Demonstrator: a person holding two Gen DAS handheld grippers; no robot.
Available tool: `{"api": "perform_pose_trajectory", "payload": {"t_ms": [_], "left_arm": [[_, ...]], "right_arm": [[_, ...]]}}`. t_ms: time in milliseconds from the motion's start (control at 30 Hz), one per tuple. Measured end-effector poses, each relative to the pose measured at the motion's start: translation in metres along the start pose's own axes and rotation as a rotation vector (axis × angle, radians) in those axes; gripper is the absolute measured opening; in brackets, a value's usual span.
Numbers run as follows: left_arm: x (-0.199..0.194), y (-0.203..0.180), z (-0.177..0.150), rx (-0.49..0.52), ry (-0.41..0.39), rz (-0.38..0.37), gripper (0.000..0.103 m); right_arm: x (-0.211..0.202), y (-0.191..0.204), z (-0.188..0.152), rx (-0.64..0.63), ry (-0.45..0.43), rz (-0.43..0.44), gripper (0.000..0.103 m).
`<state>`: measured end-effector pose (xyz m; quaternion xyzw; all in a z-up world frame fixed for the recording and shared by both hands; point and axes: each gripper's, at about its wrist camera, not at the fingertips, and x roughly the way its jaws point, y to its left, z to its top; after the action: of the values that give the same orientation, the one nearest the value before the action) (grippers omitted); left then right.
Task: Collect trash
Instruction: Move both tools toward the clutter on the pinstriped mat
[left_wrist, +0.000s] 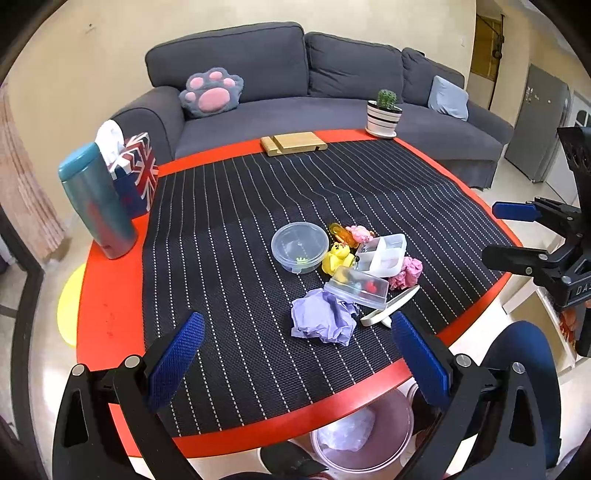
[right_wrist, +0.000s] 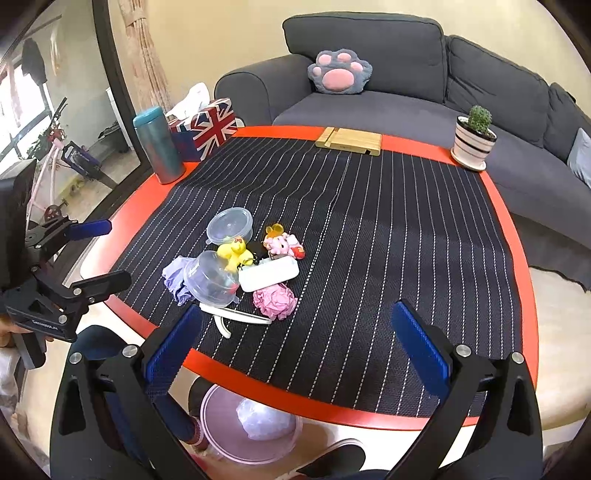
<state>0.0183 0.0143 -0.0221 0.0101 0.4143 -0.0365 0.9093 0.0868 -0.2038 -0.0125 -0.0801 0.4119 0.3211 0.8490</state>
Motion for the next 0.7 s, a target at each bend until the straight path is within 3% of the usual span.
{"api": "perform_pose_trajectory", "payload": {"t_ms": [700], "left_arm": [[0.004, 0.0014, -0.0003, 0.024, -0.004, -0.047, 0.097]], "right_arm": [[0.0056, 0.0029, -0.0012, -0.025, 0.021, -0.011, 0.1]]}}
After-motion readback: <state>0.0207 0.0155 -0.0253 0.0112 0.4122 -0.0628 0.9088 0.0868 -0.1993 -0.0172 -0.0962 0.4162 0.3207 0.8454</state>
